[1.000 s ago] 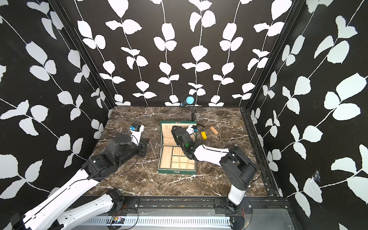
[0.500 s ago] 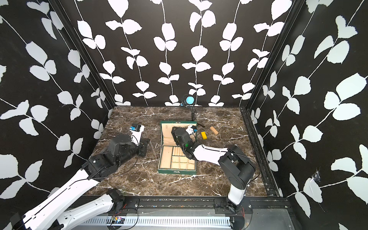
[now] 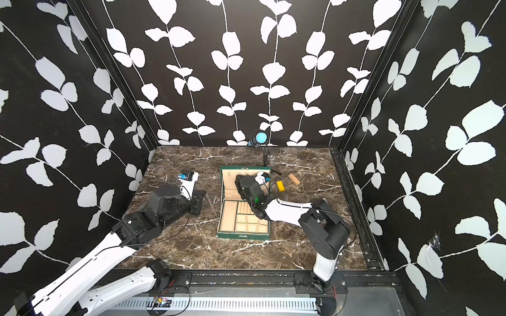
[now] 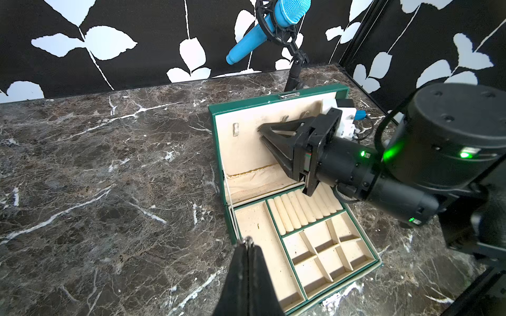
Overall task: Put jewelry chain into jewelry box
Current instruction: Open the fastener on the jewelry box.
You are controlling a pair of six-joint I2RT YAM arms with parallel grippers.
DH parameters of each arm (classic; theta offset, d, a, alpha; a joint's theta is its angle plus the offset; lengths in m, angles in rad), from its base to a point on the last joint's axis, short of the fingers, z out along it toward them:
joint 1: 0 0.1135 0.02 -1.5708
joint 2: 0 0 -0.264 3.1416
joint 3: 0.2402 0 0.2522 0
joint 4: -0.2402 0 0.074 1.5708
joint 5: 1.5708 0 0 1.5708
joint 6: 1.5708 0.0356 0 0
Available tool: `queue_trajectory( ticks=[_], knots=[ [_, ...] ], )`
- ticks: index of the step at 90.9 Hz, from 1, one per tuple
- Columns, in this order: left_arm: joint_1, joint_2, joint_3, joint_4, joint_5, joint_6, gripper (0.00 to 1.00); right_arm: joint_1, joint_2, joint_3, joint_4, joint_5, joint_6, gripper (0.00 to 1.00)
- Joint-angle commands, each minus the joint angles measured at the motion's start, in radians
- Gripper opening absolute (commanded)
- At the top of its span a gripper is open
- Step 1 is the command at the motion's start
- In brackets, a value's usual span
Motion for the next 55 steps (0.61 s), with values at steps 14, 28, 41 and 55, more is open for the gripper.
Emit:
queue_trajectory(
  ticks=[14,28,41,55],
  knots=[
    [-0.001,-0.017,-0.012,0.014,0.008,-0.011,0.0,0.012,0.034,-0.036,-0.003,-0.002,0.007,0.17],
    [-0.002,-0.016,-0.013,0.013,0.009,-0.013,0.0,0.015,0.038,-0.047,0.002,-0.001,0.009,0.16],
    [-0.001,-0.016,-0.013,0.013,0.01,-0.017,0.0,0.016,0.038,-0.054,0.005,-0.003,0.009,0.14],
    [-0.001,-0.018,-0.008,0.008,0.01,-0.018,0.0,0.018,0.032,-0.053,0.008,-0.01,0.008,0.16]
  ],
)
